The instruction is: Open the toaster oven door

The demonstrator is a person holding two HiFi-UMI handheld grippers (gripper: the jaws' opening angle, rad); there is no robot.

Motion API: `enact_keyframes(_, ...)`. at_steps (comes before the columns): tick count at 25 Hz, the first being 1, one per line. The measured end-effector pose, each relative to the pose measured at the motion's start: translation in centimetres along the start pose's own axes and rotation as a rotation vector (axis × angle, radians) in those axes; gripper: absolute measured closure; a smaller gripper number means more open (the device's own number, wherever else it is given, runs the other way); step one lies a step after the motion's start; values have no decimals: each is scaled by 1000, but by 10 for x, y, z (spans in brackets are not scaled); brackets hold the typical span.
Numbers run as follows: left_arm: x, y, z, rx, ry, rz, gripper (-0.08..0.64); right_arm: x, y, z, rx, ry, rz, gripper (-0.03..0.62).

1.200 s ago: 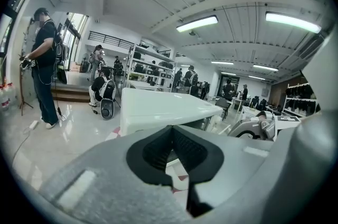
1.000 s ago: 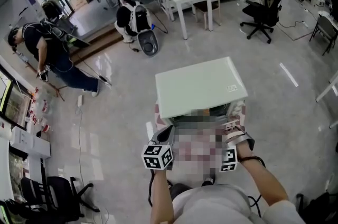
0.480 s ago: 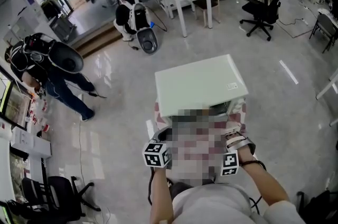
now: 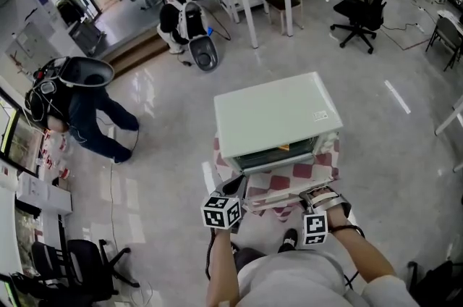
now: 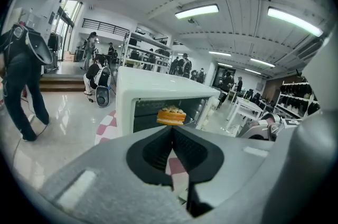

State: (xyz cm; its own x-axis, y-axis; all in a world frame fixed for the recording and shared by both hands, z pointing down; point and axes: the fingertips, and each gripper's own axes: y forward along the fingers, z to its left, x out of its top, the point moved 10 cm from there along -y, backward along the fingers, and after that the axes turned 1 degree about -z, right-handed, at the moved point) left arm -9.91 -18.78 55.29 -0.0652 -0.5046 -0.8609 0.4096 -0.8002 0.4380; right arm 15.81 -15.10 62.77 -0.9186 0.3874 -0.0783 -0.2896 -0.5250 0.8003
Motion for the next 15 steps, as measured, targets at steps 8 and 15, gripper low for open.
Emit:
enact_keyframes(8,-21,9,-2,-19,-15,70,554,-2,5,12,32,50,-13,511)
enact_keyframes(15,-34,17,-6,-50,-17,114,554,-2,5,13,38,95,-31,511)
